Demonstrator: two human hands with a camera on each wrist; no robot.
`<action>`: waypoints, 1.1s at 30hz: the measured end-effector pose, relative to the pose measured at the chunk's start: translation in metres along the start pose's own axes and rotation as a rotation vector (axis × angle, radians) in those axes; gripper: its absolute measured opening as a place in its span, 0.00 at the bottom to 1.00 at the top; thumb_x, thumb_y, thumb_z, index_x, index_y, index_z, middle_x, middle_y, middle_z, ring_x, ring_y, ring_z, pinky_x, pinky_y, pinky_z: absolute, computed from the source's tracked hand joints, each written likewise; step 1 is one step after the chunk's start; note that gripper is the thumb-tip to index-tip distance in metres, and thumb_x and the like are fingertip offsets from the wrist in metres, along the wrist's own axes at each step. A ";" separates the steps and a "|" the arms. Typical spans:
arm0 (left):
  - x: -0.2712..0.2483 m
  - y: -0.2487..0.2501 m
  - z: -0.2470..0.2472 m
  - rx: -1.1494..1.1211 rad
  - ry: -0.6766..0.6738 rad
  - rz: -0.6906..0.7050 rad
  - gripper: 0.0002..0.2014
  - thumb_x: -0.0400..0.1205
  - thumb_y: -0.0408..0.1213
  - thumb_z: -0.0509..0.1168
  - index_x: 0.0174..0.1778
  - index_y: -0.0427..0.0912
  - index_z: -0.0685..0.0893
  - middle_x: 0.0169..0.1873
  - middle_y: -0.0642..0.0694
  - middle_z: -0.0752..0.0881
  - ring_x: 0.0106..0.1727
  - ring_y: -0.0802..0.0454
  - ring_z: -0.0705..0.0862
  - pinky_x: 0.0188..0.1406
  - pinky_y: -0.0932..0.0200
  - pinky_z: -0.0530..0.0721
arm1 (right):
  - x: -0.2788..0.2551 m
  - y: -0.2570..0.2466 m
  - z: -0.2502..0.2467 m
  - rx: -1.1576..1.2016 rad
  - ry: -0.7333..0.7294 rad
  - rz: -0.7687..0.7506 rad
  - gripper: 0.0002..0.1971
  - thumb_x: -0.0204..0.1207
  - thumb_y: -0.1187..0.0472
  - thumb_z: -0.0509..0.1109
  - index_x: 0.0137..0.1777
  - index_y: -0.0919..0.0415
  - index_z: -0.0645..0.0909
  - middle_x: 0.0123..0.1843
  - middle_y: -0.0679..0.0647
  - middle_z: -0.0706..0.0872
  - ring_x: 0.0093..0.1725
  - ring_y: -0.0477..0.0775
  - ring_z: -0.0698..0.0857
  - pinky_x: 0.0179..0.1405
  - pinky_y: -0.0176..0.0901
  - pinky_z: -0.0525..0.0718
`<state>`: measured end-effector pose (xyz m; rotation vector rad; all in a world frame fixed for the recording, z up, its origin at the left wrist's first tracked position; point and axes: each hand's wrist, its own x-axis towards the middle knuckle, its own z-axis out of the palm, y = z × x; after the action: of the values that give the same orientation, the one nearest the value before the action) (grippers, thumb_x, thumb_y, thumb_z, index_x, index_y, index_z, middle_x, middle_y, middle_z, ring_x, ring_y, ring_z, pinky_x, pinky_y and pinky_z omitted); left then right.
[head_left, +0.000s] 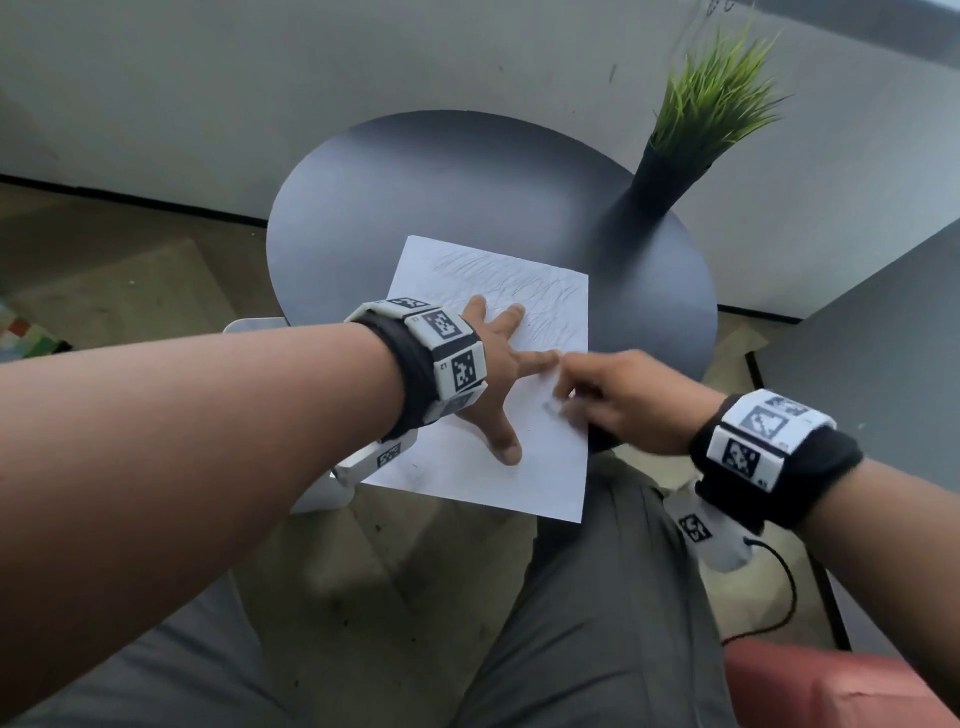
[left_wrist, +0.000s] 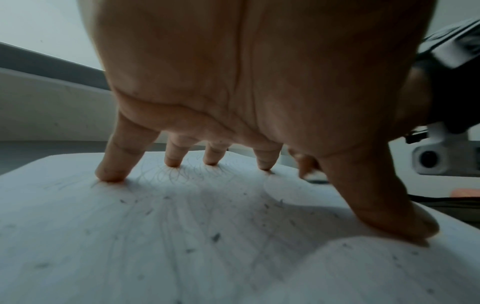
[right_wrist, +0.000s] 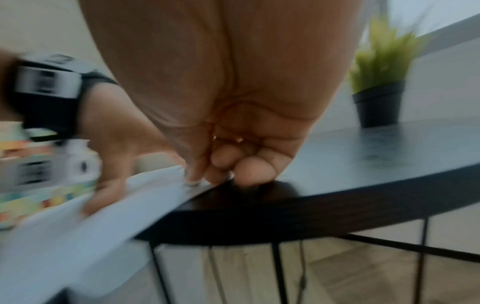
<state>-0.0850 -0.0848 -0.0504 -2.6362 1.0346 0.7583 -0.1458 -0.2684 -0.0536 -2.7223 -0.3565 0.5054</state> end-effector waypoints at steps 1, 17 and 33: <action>0.000 0.000 0.000 0.003 0.003 -0.001 0.59 0.63 0.76 0.72 0.82 0.76 0.39 0.87 0.47 0.37 0.85 0.29 0.42 0.72 0.24 0.65 | 0.005 0.009 -0.004 0.012 0.089 0.097 0.04 0.78 0.53 0.69 0.49 0.51 0.79 0.43 0.49 0.87 0.46 0.53 0.84 0.47 0.46 0.81; 0.002 -0.001 0.002 0.027 -0.002 0.005 0.60 0.62 0.77 0.71 0.82 0.75 0.38 0.87 0.45 0.36 0.84 0.27 0.41 0.72 0.24 0.65 | -0.007 -0.026 0.021 -0.061 -0.080 -0.168 0.07 0.78 0.58 0.67 0.45 0.44 0.71 0.45 0.48 0.85 0.42 0.52 0.80 0.43 0.46 0.82; 0.003 -0.004 0.006 0.010 0.017 0.014 0.60 0.62 0.77 0.71 0.83 0.74 0.38 0.87 0.46 0.36 0.85 0.28 0.41 0.72 0.23 0.64 | 0.006 0.005 0.012 -0.018 0.229 0.184 0.05 0.80 0.53 0.67 0.47 0.52 0.74 0.45 0.50 0.84 0.47 0.59 0.82 0.44 0.47 0.78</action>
<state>-0.0829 -0.0817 -0.0569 -2.6342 1.0591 0.7325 -0.1444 -0.2678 -0.0673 -2.8068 -0.0522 0.2335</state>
